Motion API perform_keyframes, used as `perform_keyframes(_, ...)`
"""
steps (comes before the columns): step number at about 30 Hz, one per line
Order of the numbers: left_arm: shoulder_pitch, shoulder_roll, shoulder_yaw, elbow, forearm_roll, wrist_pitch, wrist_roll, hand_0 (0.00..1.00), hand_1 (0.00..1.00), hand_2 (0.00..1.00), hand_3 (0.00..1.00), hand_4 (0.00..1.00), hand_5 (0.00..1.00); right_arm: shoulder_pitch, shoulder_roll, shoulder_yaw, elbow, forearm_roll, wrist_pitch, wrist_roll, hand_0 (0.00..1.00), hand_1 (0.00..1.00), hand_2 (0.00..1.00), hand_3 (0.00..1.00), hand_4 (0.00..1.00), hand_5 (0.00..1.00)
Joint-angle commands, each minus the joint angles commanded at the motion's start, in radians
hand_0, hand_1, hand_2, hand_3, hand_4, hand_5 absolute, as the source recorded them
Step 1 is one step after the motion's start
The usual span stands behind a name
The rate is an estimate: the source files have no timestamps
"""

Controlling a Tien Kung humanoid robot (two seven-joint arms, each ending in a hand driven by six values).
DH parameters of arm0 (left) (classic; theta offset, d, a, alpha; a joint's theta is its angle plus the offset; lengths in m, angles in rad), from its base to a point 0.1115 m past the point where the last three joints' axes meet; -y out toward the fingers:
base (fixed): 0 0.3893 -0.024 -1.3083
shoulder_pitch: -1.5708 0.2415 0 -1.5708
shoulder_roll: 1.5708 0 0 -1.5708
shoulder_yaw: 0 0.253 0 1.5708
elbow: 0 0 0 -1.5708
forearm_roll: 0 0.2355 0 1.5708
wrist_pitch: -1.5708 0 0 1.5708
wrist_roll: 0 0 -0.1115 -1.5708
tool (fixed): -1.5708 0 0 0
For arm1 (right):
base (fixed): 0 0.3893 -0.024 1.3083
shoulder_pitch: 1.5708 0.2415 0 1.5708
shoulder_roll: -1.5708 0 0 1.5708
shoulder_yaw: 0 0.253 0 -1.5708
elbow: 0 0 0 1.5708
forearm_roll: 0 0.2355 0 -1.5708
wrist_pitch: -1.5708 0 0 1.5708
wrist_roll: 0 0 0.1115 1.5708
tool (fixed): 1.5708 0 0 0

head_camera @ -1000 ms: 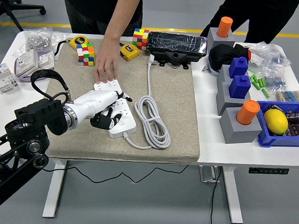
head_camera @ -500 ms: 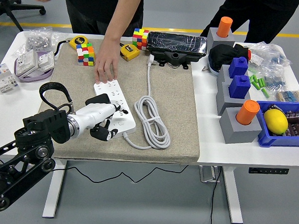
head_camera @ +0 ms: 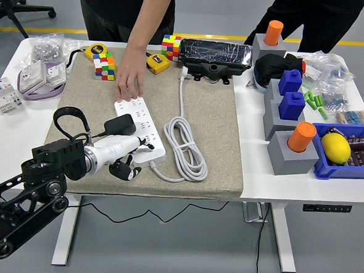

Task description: Pick up the plug,place it near the board,insert it into the board,press the button

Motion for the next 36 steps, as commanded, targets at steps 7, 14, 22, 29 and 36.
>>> perform_keyframes(7,-0.004,0.001,-0.002,0.011,0.0,0.001,-0.005,0.169,0.018,0.137,0.877,0.534,0.002,0.001,-0.002,0.0,0.0,0.001,0.0,-0.001,0.822,0.792,0.774,0.796,0.998,0.998)
perform_keyframes(14,0.0,0.004,0.004,0.017,-0.003,-0.003,-0.007,0.169,0.018,0.138,0.875,0.538,0.002,-0.001,-0.002,-0.002,0.0,0.001,0.0,-0.001,0.822,0.792,0.774,0.796,0.998,0.998)
perform_keyframes(22,0.001,0.005,0.004,0.024,-0.003,0.001,-0.011,0.169,0.016,0.135,0.867,0.521,0.002,-0.001,-0.002,-0.006,0.0,0.004,0.0,0.0,0.822,0.793,0.774,0.796,0.998,0.998)
perform_keyframes(29,0.003,0.007,0.009,0.03,-0.004,0.002,-0.014,0.17,0.015,0.135,0.863,0.521,0.002,-0.004,-0.002,-0.006,0.0,0.005,0.0,-0.002,0.822,0.793,0.774,0.796,0.998,0.998)
perform_keyframes(36,0.005,0.008,0.015,0.035,-0.002,0.002,-0.015,0.172,0.014,0.134,0.861,0.516,0.002,-0.006,-0.003,-0.012,0.0,0.009,0.001,-0.002,0.822,0.793,0.774,0.796,0.998,0.998)
